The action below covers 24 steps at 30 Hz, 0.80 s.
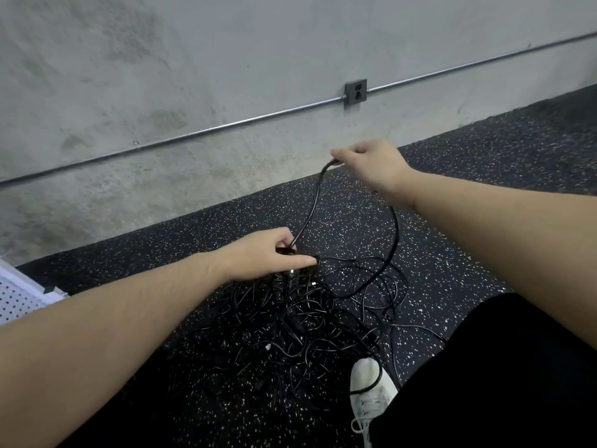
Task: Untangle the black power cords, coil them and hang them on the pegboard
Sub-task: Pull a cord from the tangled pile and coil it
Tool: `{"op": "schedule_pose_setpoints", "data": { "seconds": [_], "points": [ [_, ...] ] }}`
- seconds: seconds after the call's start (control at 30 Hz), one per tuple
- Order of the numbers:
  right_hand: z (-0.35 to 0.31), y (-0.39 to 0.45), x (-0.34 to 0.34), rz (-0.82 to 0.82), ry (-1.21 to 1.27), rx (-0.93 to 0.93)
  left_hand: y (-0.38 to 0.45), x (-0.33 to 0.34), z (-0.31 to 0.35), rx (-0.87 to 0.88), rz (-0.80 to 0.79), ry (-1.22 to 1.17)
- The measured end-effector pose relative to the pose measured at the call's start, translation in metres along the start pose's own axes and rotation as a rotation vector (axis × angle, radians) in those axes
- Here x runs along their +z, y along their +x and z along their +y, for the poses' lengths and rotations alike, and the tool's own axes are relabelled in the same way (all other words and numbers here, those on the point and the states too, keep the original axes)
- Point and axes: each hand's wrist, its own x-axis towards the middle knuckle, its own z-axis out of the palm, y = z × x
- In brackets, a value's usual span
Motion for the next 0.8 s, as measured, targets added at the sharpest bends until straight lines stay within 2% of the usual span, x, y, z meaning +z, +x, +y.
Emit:
{"op": "schedule_pose_setpoints", "data": {
  "seconds": [0.07,0.17,0.3,0.43,0.53,0.63,0.73,0.8],
  "points": [
    [0.009,0.003,-0.005,0.010,-0.188,0.026,0.000,-0.001,-0.007,0.022,0.106,-0.011],
    [0.024,0.007,-0.009,-0.090,-0.461,0.083,-0.002,0.000,-0.005,0.056,0.269,-0.123],
    [0.039,0.005,-0.008,-0.319,-0.714,0.153,0.010,-0.006,0.007,-0.066,0.488,-0.496],
    [0.038,-0.003,0.003,-0.637,-0.771,0.172,0.019,-0.001,0.018,-0.148,0.513,-0.755],
    [0.024,-0.014,0.009,-0.790,-0.619,0.092,0.026,0.003,0.026,-0.128,0.452,-0.786],
    [0.005,-0.024,0.019,-0.673,-0.322,-0.012,0.034,0.004,0.027,-0.121,0.425,-0.726],
    [-0.007,-0.023,0.033,-0.615,0.016,0.082,0.037,0.004,0.030,-0.118,0.430,-0.708],
    [-0.010,-0.022,0.036,-0.560,0.061,0.079,0.040,0.004,0.033,-0.104,0.443,-0.674]
  ]
}}
